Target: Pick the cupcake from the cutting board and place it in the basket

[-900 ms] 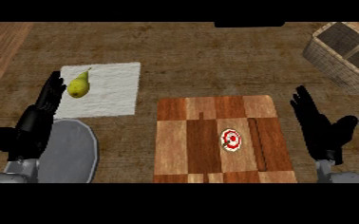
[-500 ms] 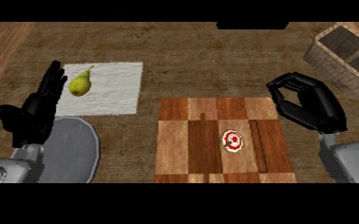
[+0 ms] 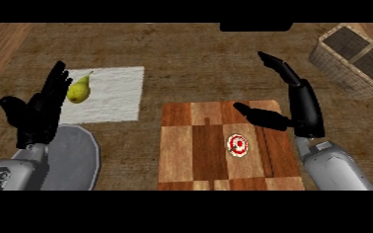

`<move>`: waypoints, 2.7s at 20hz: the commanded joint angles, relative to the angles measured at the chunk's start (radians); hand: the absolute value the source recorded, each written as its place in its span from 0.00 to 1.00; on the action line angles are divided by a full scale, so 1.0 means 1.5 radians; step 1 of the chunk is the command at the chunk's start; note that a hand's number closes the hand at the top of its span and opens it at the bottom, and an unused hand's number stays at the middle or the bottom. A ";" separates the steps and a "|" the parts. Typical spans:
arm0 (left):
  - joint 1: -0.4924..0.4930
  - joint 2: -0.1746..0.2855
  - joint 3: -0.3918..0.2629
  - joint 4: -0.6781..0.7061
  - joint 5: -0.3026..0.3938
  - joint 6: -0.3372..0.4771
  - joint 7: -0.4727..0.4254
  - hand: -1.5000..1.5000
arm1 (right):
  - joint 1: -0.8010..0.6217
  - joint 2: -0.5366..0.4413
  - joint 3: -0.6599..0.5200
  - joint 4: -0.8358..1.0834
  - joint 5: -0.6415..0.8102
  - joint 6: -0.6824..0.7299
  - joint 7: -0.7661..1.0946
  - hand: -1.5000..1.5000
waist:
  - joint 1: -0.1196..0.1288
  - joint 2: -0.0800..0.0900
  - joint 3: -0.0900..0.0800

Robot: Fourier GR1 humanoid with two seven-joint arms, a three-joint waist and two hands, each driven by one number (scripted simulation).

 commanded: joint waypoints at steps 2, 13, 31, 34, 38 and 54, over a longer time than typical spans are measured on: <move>0.017 -0.016 0.001 0.012 -0.004 -0.002 -0.022 0.50 | -0.053 -0.085 0.009 -0.063 0.123 -0.015 0.234 0.00 | -0.001 -0.001 -0.001; 0.002 -0.019 0.015 0.038 -0.007 -0.004 -0.030 0.50 | -0.056 -0.343 0.044 -0.263 -0.105 0.459 0.509 0.00 | -0.014 -0.002 -0.001; -0.052 -0.033 0.075 0.055 -0.038 -0.070 0.019 0.50 | 0.046 -0.130 -0.019 -0.258 0.020 0.458 0.481 0.00 | 0.009 0.006 0.002; -0.042 -0.052 0.069 0.045 -0.068 -0.052 0.004 0.50 | 0.142 -0.105 0.003 -0.283 0.090 0.426 0.424 0.00 | 0.005 0.005 0.002; -0.006 -0.061 0.078 0.022 -0.062 -0.080 -0.007 0.50 | 0.133 -0.069 -0.010 -0.184 0.138 0.423 0.318 0.00 | 0.009 0.005 0.002; -0.021 -0.102 0.118 -0.028 -0.117 -0.097 0.065 0.50 | 0.221 0.057 0.007 -0.219 0.295 0.419 0.270 0.00 | 0.007 0.004 0.002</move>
